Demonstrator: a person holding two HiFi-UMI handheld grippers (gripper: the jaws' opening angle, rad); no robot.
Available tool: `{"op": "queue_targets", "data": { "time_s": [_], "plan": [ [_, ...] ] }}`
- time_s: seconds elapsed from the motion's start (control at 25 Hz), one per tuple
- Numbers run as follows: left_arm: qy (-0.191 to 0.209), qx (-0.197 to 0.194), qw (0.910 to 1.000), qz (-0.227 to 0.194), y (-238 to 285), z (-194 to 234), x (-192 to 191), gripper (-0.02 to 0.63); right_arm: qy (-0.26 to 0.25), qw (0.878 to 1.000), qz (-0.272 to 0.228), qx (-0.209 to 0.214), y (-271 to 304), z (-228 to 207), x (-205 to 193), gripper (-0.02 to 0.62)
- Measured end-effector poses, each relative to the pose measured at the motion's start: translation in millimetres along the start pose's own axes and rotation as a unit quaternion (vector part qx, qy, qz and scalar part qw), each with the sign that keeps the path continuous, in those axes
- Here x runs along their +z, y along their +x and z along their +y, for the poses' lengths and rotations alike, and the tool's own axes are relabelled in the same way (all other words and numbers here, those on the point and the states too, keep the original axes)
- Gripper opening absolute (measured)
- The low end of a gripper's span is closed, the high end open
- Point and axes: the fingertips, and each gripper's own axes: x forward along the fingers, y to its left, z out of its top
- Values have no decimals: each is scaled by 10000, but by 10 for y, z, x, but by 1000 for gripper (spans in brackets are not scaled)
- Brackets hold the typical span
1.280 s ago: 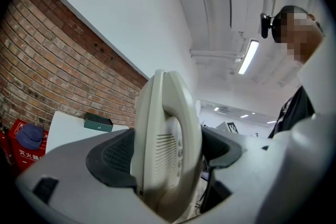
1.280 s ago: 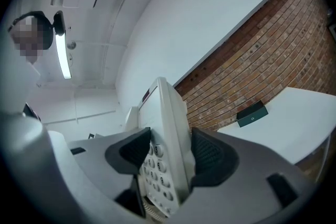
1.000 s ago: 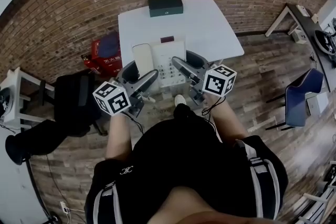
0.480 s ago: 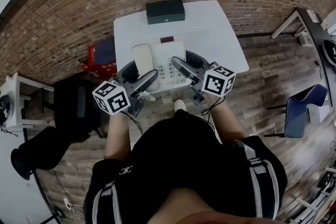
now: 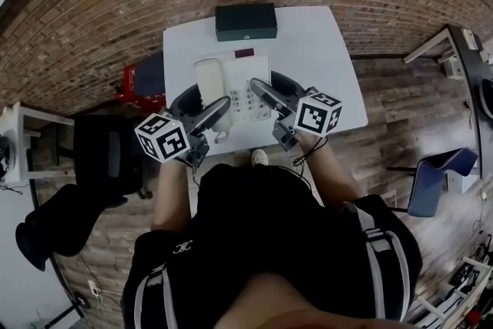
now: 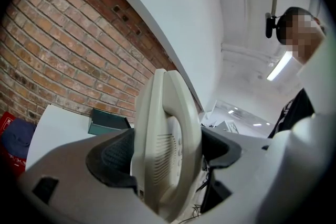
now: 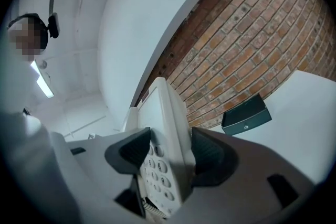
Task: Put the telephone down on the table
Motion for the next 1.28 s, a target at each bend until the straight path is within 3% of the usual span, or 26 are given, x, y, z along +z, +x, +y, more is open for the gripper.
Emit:
{"op": "queue_targets", "data": {
  "time_s": [0.28, 0.48, 0.8, 1.0, 1.28],
  "plan": [
    [-380, -21, 9982, 457, 85, 544, -38, 391, 397, 9985, 257, -264, 406, -311, -152, 210],
    [-910, -41, 9930, 750, 225, 848, -272, 391, 706, 9944, 502, -611, 498, -636, -355, 210],
    [-1819, 37, 9749, 1284, 602, 1265, -769, 391, 1371, 9798, 927, -1127, 514, -1287, -728, 210],
    [-2344, 57, 9578, 1663, 847, 1506, -1160, 391, 1902, 9632, 1223, -1449, 451, -1716, -1029, 210],
    [-2794, 149, 9416, 1872, 1058, 1737, -1451, 391, 2238, 9487, 1497, -1656, 453, -2092, -1236, 210]
  ]
}}
